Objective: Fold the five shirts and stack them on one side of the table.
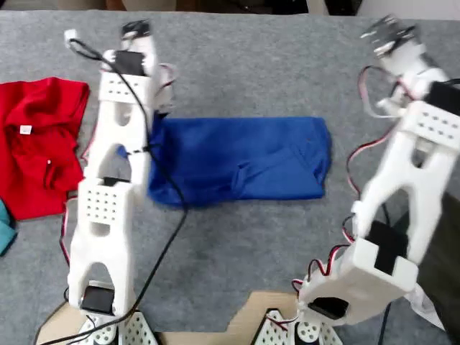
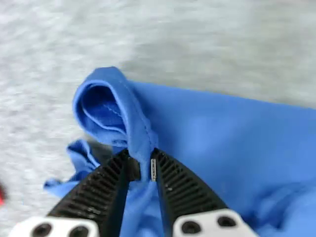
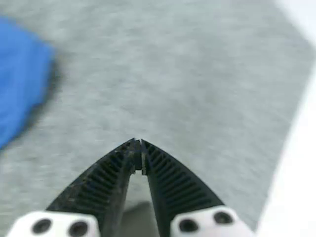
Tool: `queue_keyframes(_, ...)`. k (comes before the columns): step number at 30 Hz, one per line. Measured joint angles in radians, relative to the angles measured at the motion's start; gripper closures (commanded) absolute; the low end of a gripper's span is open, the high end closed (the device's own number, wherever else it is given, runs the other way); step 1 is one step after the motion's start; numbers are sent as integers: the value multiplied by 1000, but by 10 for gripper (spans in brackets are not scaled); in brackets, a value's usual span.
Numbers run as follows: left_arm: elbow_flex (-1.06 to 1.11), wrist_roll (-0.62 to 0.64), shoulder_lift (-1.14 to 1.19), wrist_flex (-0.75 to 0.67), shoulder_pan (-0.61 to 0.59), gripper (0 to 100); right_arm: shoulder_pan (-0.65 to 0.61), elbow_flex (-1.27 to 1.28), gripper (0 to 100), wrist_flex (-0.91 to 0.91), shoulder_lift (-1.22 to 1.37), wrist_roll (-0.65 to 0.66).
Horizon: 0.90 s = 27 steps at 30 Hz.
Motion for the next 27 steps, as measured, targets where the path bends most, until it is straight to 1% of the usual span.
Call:
queue_keyframes(6, 0, 34, -61, 0, 184, 981, 84, -34, 992, 12, 0, 0)
queue_keyframes(9, 0, 58, -61, 0, 255, 981, 101, -41, 992, 12, 0, 0)
queue_keyframes(15, -3, 133, -61, -46, 344, 981, 103, -41, 992, 12, 0, 0)
queue_keyframes(18, -51, 184, -61, -80, 381, 981, 103, -41, 992, 12, 0, 0)
queue_keyframes(25, -72, 293, -61, -239, 442, 981, 103, -41, 992, 12, 0, 0)
queue_keyframes(27, -74, 301, -61, -276, 466, 981, 106, -41, 992, 12, 0, 8)
